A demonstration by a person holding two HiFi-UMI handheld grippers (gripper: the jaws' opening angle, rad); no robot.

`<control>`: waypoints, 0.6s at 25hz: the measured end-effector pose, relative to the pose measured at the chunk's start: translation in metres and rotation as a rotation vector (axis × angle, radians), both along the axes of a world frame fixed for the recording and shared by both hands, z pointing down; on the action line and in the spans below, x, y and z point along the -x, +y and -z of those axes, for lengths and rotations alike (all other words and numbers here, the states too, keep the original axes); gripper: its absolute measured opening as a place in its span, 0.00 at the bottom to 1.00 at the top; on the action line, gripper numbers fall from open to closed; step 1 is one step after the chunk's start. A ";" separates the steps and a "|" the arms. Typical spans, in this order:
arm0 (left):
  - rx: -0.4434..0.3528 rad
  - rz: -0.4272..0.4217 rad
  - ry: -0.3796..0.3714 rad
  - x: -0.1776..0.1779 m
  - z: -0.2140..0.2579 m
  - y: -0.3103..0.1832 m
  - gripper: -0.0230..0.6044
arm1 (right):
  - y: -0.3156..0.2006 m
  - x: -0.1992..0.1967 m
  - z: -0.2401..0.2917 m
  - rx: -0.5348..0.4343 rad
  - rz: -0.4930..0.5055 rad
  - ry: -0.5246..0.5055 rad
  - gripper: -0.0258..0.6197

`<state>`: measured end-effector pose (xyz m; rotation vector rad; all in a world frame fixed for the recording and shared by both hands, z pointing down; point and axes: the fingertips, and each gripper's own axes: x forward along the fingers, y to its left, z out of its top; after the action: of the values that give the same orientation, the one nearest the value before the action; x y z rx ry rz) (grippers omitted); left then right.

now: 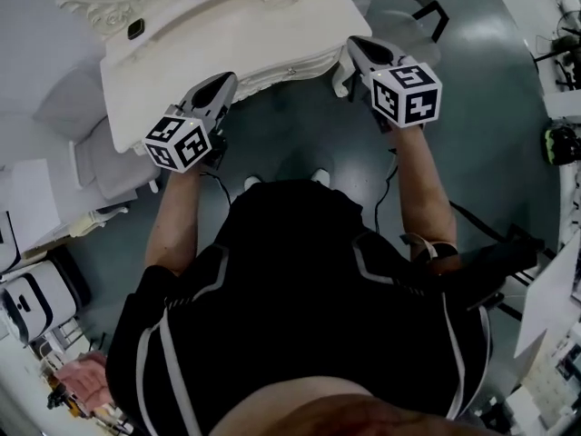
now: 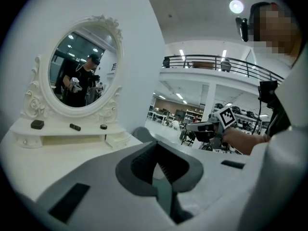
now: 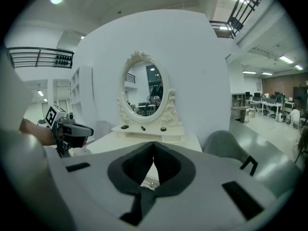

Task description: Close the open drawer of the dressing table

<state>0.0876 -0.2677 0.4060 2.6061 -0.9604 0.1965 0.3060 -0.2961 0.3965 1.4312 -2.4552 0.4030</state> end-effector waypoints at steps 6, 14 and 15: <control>-0.103 -0.028 0.028 0.012 0.063 -0.005 0.04 | 0.015 0.016 0.060 -0.091 -0.062 -0.024 0.05; -0.194 0.028 0.031 0.048 0.111 -0.024 0.04 | 0.030 0.032 0.115 -0.205 -0.171 -0.030 0.05; -0.202 0.039 0.031 0.051 0.116 -0.024 0.04 | 0.031 0.034 0.121 -0.212 -0.170 -0.035 0.05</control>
<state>0.0362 -0.2917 0.2904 2.7598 -1.0695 0.0512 0.2724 -0.2647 0.2760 1.7401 -2.4737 0.2080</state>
